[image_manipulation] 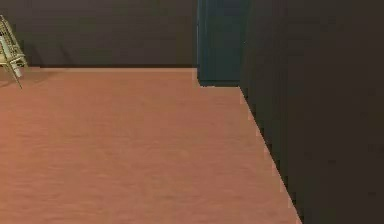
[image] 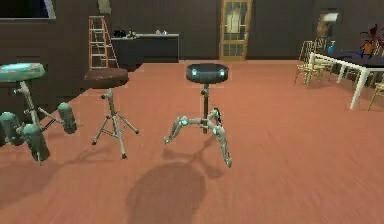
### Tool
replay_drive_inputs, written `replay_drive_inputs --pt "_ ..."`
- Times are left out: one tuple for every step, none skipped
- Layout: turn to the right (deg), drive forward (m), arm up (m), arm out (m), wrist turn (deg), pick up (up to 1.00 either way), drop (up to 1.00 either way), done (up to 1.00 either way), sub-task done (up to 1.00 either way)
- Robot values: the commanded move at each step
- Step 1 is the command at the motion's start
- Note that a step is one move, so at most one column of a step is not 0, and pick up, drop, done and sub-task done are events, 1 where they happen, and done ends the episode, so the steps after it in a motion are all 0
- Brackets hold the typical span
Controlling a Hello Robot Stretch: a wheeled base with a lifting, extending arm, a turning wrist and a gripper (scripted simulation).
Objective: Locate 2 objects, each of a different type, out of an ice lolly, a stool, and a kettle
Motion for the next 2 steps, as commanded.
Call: replay_drive_inputs --pt "0.0 1.0 0.0 0.0 0.0 0.0 0.0 0.0 0.0" --pt "6.0 0.0 0.0 0.0 0.0 0.0 0.0 0.0 0.0"
